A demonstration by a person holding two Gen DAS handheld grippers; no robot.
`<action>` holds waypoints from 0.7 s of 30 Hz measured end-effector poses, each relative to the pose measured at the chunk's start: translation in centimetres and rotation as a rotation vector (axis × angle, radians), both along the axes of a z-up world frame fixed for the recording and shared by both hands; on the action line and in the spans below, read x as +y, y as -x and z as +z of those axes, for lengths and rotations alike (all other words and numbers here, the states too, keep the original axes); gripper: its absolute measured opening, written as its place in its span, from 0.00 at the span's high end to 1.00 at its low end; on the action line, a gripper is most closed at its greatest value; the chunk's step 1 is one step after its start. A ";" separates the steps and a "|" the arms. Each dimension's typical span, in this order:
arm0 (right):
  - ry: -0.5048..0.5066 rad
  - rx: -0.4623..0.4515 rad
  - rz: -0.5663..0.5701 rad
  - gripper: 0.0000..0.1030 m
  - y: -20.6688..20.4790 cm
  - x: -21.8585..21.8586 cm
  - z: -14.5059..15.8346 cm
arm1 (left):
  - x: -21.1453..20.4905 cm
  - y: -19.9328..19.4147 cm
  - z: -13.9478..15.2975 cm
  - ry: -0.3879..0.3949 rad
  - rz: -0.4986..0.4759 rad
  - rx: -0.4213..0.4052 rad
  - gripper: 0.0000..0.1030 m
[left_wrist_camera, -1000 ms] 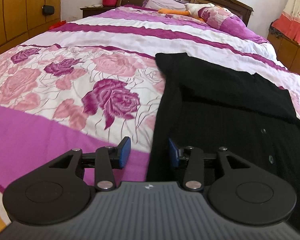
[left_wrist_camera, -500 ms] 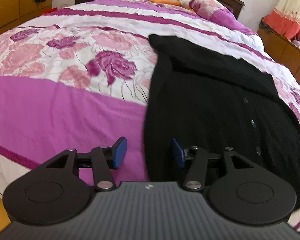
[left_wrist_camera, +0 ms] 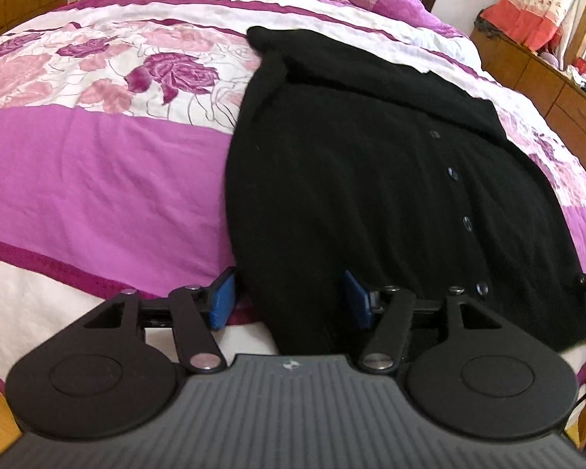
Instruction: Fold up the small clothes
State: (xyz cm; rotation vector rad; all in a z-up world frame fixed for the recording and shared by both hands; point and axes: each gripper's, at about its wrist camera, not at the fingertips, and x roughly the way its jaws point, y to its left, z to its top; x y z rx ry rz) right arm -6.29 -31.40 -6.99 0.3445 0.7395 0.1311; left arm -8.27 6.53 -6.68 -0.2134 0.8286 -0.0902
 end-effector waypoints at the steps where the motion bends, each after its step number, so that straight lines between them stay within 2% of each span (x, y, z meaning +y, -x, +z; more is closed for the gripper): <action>1: -0.002 0.000 0.000 0.48 0.1 0.0 -0.1 | -0.1 0.1 -0.1 0.002 0.003 -0.002 0.37; 6: -0.049 0.000 0.004 0.47 1.0 -0.3 -0.4 | -0.1 0.7 -0.5 0.059 -0.005 0.003 0.37; 12: -0.163 0.007 0.022 0.46 1.7 -1.0 -1.2 | -1.2 1.0 -0.8 0.054 -0.065 -0.008 0.37; 19: -0.184 -0.016 0.079 0.46 2.2 -1.0 -0.9 | -1.1 -0.6 -1.7 0.076 -0.033 0.019 0.37; 21: -0.177 -0.036 0.106 0.50 2.3 -0.8 -0.8 | -1.5 -0.8 -1.6 0.059 -0.041 0.015 0.37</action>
